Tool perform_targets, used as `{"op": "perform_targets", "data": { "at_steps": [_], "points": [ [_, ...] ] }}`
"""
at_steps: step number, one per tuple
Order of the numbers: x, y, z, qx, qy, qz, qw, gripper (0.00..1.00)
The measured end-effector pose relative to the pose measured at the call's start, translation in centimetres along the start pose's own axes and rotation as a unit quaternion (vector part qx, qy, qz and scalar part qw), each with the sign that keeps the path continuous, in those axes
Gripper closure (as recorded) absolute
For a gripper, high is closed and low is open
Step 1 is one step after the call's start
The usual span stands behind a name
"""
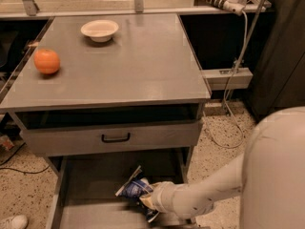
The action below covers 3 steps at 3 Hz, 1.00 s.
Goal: Pick blue chip bag from middle drawer and place on counter
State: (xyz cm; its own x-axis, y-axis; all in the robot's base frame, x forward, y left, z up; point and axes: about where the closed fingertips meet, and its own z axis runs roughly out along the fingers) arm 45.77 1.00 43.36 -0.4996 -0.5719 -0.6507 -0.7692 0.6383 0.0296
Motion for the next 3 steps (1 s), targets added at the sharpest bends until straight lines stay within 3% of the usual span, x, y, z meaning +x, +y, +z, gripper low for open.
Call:
{"op": "perform_targets", "data": {
  "at_steps": [1, 2, 3],
  "points": [
    [0.9, -2.1, -4.2, 0.035, 0.0, 0.026, 0.999, 1.0],
    [-0.5, -3.0, -8.2, 0.056, 0.014, 0.024, 0.9981, 1.0],
    [-2.0, -3.4, -9.2, 0.063, 0.004, 0.014, 0.9979, 1.0]
  ]
}}
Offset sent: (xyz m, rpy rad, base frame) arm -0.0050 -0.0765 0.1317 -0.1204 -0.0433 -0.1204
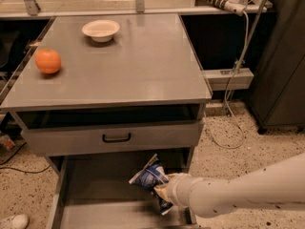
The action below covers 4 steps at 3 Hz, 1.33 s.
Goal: Pick blue chip bag from middle drawer and place on counter
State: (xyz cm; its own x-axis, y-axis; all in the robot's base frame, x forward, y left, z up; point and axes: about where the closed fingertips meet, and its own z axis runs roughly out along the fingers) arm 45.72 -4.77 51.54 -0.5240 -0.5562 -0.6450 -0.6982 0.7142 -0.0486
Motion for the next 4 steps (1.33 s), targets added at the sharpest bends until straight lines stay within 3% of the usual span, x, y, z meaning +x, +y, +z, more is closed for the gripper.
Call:
{"op": "perform_targets", "data": {
  "at_steps": [1, 2, 3, 4],
  "points": [
    [-0.1, 0.0, -0.4, 0.0, 0.008, 0.006, 1.0, 1.0],
    [0.0, -0.5, -3.1, 0.012, 0.033, 0.02, 0.9992, 1.0],
    [0.1, -1.7, -7.2, 0.031, 0.051, 0.043, 0.9973, 1.0],
    [0.0, -2.5, -11.5, 0.05, 0.041, 0.056, 0.9963, 1.0]
  ]
}}
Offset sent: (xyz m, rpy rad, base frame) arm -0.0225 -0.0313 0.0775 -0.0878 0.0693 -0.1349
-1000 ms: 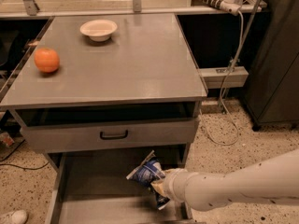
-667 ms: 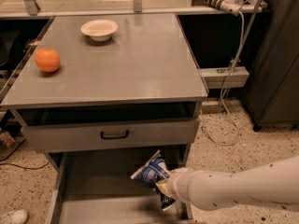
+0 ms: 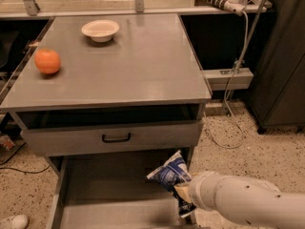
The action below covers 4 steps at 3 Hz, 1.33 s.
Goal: Pick blue chip bag from middle drawer and place on counter
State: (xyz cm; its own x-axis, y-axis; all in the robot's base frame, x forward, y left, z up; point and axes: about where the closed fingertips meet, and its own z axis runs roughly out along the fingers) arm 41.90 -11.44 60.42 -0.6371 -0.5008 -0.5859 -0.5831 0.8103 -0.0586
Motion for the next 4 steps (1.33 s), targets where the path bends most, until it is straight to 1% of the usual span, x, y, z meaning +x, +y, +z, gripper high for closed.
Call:
{"op": "perform_targets", "data": {
  "at_steps": [1, 2, 3, 4],
  "points": [
    [0.1, 0.0, 0.1, -0.001, 0.001, 0.0, 1.0, 1.0],
    [0.8, -0.5, -1.3, 0.005, 0.003, -0.018, 0.9998, 1.0],
    [1.0, -1.6, -4.3, 0.016, 0.003, -0.031, 0.9994, 1.0],
    [-0.5, -1.7, -7.8, 0.032, 0.003, -0.041, 0.9986, 1.0]
  ]
}}
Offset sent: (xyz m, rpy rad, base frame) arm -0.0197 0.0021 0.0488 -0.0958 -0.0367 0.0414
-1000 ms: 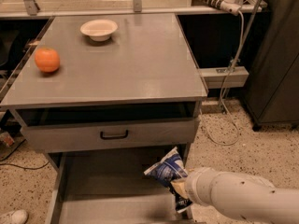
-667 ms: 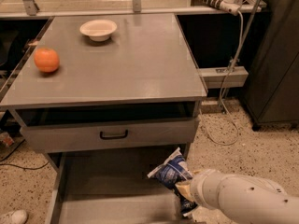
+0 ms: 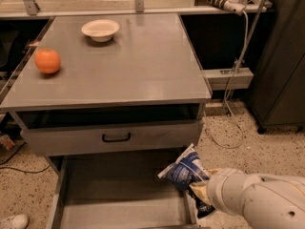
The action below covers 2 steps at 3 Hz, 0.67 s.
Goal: Pick blue chip bag from middle drawer and place on counter
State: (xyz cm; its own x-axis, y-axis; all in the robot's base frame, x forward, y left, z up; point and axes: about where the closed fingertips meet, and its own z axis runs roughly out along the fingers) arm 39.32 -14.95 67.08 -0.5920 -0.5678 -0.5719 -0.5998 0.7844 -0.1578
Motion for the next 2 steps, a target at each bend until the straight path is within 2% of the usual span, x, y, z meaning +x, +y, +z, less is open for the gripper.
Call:
{"op": "perform_targets", "data": {
  "at_steps": [1, 2],
  "points": [
    [-2.97, 0.15, -3.53, 0.02, -0.014, -0.016, 0.9996, 1.0],
    [-3.26, 0.21, -3.93, 0.021, -0.015, -0.018, 0.9995, 1.0]
  ]
}}
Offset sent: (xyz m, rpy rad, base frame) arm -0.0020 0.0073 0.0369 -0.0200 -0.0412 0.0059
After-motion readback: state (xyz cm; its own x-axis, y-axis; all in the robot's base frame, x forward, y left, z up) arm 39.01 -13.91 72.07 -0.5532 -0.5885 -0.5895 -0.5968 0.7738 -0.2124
